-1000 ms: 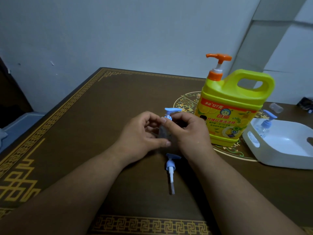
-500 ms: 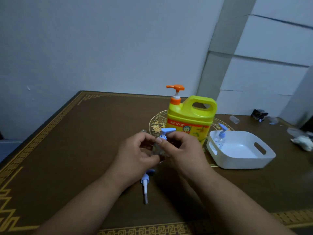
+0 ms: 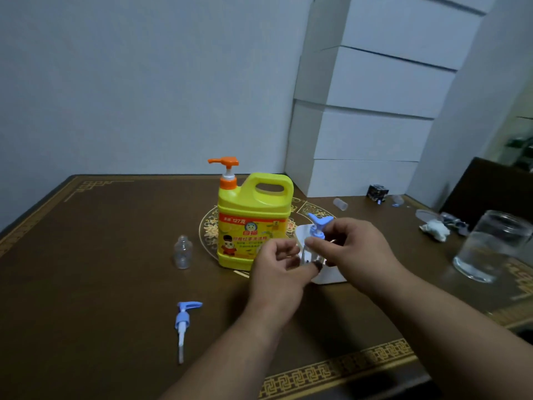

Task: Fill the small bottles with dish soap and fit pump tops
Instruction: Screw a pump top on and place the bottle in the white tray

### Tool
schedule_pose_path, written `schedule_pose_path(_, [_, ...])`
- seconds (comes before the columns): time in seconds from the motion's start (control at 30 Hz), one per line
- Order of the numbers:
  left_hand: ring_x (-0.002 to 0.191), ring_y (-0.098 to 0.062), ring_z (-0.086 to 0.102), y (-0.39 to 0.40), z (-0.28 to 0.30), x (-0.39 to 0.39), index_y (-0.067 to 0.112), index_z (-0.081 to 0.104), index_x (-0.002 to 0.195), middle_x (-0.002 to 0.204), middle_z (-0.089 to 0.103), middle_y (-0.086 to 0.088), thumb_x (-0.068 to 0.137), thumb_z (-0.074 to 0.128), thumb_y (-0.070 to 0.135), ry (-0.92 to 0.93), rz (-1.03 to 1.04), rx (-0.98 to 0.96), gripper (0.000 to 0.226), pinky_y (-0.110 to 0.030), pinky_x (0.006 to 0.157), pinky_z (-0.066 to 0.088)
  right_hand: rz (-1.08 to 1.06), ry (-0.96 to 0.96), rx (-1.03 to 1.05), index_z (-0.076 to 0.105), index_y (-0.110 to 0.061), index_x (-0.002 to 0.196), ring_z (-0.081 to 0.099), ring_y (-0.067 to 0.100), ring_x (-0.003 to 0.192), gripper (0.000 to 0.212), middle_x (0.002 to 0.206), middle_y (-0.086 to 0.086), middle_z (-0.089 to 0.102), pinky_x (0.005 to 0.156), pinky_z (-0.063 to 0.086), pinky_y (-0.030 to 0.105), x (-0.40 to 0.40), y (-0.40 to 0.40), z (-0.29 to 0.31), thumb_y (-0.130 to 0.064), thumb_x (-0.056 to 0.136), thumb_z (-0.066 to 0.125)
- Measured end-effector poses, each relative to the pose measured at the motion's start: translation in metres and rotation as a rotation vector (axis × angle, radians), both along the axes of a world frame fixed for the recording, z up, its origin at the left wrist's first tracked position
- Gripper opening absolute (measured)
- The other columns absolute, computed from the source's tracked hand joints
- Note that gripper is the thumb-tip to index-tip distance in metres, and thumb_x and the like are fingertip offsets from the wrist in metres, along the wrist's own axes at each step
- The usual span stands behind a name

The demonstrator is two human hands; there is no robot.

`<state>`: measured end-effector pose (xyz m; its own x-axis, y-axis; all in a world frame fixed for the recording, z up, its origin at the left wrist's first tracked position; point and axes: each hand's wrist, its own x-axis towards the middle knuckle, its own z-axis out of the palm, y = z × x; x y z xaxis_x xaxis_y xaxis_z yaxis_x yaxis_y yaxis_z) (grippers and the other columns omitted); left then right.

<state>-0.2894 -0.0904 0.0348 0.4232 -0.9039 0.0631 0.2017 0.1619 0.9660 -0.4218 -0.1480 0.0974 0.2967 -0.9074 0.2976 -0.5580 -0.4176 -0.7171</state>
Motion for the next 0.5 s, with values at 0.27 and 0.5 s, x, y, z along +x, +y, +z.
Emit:
schedule_pose_path(0.27, [0.097,-0.023,0.075,-0.027,-0.047,0.002,0.014,0.068,0.112,0.110,0.076,-0.017,0.086,0.083,0.009,0.182,0.043,0.171,0.031,-0.034,0.080,0.062,-0.076,0.080,0.022,0.068,-0.012,0.073,0.072,0.032,0.077,0.031,0.071,0.010,0.068,0.077,0.061,0.055,-0.032,-0.047,0.005,-0.036,0.085,0.082])
schedule_pose_path(0.5, [0.089,-0.019,0.074,-0.029,-0.052,0.008,0.010,0.066,0.114,0.103,0.074,-0.015,0.089,0.080,0.009,0.224,0.011,0.155,0.029,-0.040,0.083,0.064,-0.201,0.187,0.090,0.072,-0.002,0.087,0.073,0.038,0.082,0.025,0.089,0.024,0.073,0.064,0.056,0.041,-0.035,-0.119,-0.002,-0.026,0.085,0.074])
